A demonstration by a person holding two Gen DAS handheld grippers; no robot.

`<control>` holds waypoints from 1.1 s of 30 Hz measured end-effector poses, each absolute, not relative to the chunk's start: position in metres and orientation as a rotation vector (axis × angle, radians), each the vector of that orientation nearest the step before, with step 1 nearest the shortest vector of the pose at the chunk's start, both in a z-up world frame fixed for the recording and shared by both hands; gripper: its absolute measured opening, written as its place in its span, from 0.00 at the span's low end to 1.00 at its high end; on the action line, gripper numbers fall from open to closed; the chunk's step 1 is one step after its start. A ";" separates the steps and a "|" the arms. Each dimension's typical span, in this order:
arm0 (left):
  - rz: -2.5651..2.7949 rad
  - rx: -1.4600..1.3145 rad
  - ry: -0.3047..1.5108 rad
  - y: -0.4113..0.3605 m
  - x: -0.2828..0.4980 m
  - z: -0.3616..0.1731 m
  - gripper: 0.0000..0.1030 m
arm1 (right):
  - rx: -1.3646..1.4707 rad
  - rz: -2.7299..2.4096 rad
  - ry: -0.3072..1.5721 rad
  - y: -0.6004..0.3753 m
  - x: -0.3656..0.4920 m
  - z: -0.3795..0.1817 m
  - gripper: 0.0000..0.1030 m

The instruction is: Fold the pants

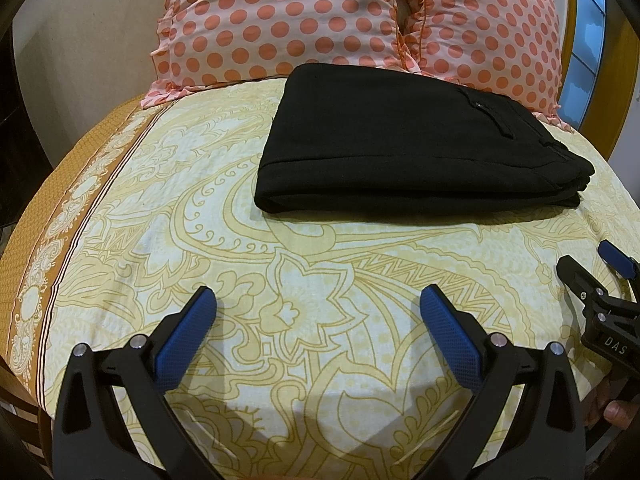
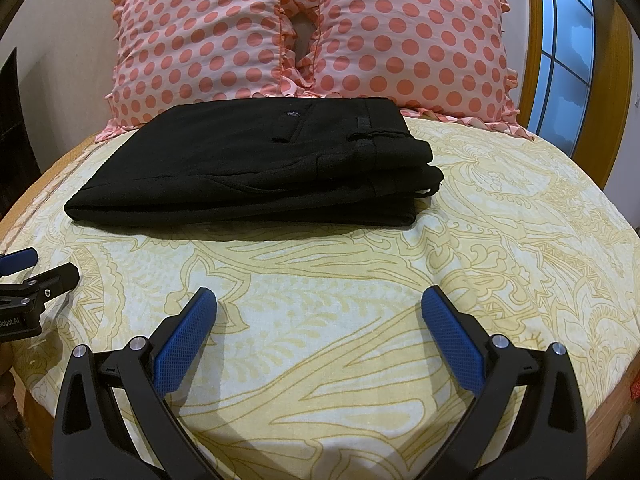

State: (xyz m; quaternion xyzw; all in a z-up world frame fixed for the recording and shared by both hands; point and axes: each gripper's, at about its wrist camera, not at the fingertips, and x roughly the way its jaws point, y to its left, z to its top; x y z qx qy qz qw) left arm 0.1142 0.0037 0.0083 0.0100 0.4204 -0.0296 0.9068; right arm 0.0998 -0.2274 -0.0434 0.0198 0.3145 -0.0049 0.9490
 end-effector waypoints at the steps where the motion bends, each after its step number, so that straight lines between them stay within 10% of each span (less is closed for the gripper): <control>1: -0.061 0.021 0.868 0.004 0.114 0.008 0.98 | 0.040 -0.010 0.640 -0.227 0.100 -0.043 0.99; 33: -0.067 0.026 0.857 0.003 0.113 0.010 0.98 | 0.040 -0.010 0.639 -0.228 0.100 -0.043 0.99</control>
